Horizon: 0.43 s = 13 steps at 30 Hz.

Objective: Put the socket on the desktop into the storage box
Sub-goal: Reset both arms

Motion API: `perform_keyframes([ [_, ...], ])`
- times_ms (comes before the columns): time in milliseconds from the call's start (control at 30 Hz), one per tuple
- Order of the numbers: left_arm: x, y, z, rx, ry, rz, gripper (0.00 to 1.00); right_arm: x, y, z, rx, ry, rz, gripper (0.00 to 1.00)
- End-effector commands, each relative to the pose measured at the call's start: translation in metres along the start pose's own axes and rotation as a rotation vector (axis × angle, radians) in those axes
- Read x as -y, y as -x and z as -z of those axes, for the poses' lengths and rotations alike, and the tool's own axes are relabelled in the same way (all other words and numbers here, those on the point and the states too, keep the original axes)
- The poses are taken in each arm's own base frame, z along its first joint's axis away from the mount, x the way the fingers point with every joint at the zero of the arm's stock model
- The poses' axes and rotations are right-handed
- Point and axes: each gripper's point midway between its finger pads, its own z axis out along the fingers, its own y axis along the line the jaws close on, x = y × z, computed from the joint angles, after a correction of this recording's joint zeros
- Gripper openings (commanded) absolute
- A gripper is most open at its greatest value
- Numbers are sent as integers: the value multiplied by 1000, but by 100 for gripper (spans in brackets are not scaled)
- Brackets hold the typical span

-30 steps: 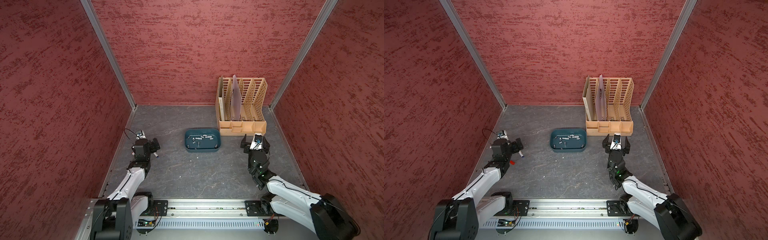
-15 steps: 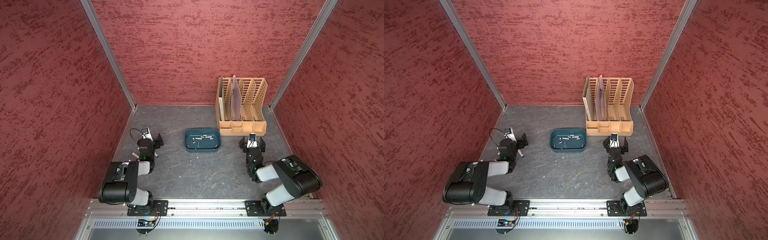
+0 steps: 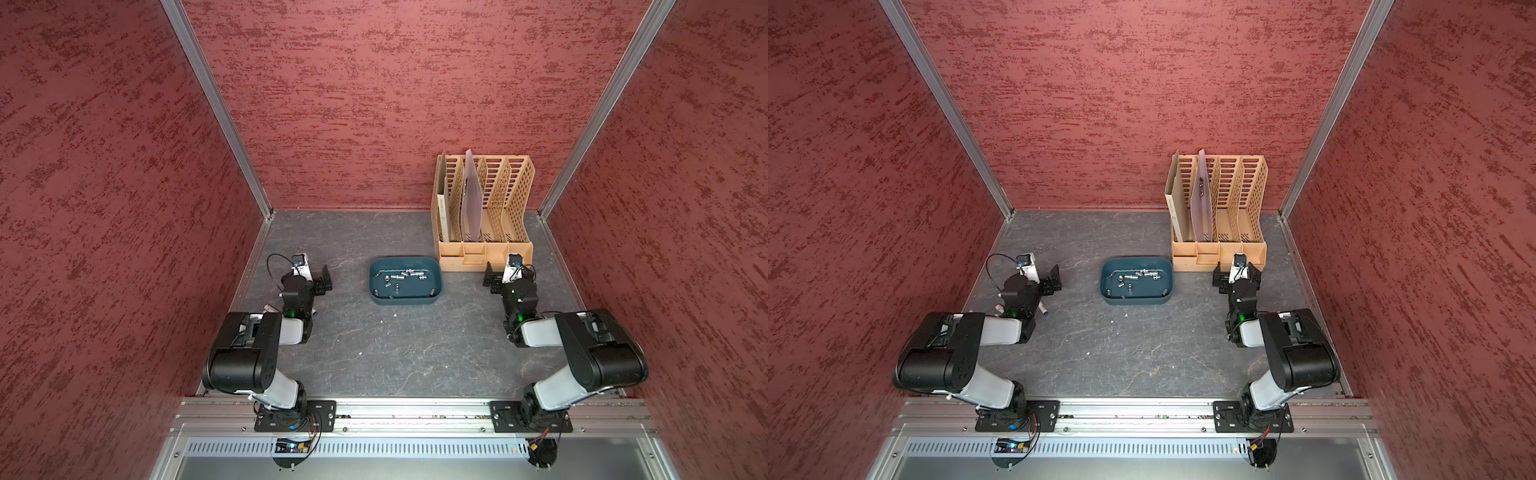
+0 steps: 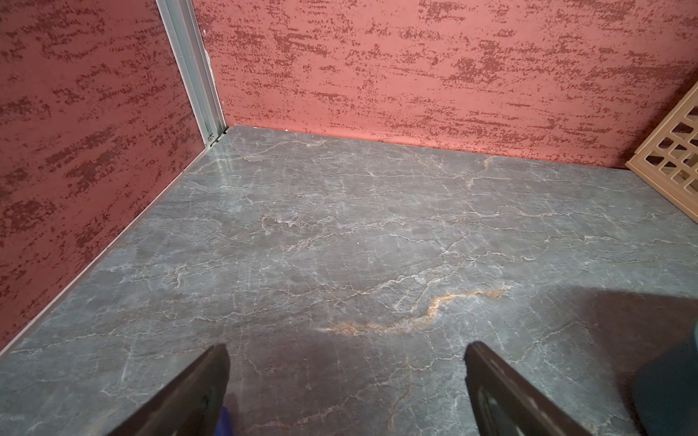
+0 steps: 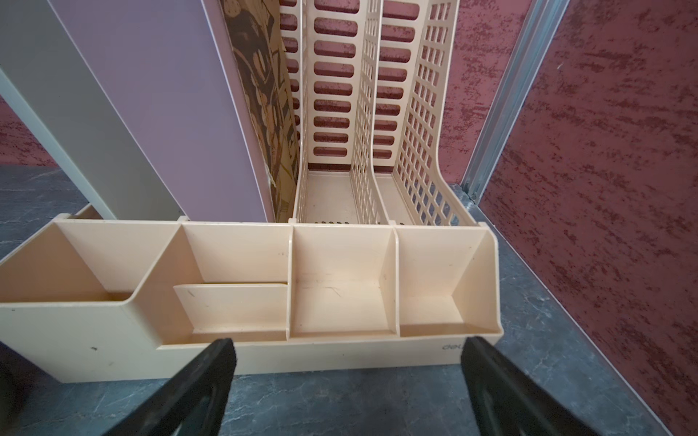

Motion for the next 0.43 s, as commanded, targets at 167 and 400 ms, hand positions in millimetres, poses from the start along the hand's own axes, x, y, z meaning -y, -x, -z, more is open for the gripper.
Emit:
perform_keyframes([
  [167,2,9,-4,15,-35,1,100,-3,-9,1,-41,30,-15,98],
  [400,4,10,-3,22,-41,-4,100,-5,-8,0,-44,38,-15,98],
])
